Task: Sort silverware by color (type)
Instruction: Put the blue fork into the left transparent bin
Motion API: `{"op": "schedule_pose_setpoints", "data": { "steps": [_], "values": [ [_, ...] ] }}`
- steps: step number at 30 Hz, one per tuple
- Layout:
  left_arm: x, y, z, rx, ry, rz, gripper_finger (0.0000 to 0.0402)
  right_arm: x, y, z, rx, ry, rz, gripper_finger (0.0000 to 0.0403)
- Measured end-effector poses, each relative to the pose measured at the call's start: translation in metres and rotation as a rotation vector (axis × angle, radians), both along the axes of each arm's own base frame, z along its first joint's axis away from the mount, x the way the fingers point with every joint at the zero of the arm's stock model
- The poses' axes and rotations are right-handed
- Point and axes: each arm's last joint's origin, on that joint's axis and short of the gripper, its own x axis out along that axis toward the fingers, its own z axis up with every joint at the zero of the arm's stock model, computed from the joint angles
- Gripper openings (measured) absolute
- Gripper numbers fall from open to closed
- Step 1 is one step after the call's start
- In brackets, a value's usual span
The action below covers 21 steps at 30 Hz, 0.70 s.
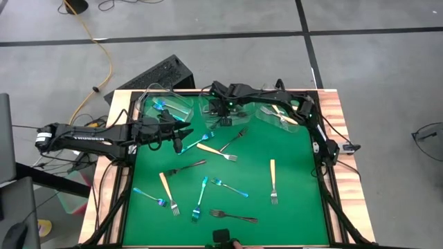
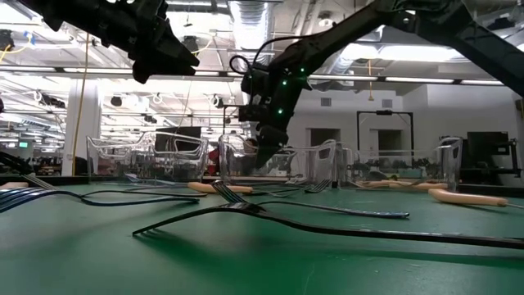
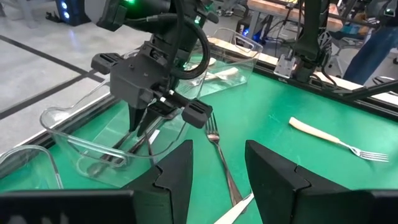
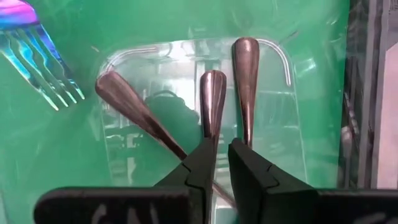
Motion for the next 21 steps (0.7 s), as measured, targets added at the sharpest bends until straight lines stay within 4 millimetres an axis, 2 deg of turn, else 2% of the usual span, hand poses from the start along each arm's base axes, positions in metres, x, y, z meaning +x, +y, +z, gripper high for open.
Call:
{"op": "schedule_pose_setpoints", "data": {
  "steps": [5,8,12,15,18,21],
  "values": [
    [0.0,0.0,0.0,-0.002,0.0,-0.006,0.013,0.002,0.0,0.026,0.0,0.001,0.004,0.0076],
    [0.0,0.0,0.0,-0.003,0.0,-0.008,0.013,0.002,0.003,0.052,0.0,0.003,0.008,0.0076],
    [-0.003,-0.001,0.004,-0.01,-0.023,-0.037,0.013,-0.001,0.008,0.096,-0.009,-0.012,0.017,0.0077],
    [-0.008,-0.003,0.007,-0.016,-0.033,-0.058,0.013,-0.012,0.013,0.127,-0.023,-0.038,0.014,0.0077],
    [-0.015,-0.003,0.013,-0.029,0.008,-0.054,0.013,-0.032,0.023,0.157,-0.055,-0.077,0.017,0.0077],
    [-0.02,-0.003,0.023,-0.051,0.063,-0.045,0.013,-0.056,0.034,0.195,-0.067,-0.159,-0.02,0.0077]
  ]
}}
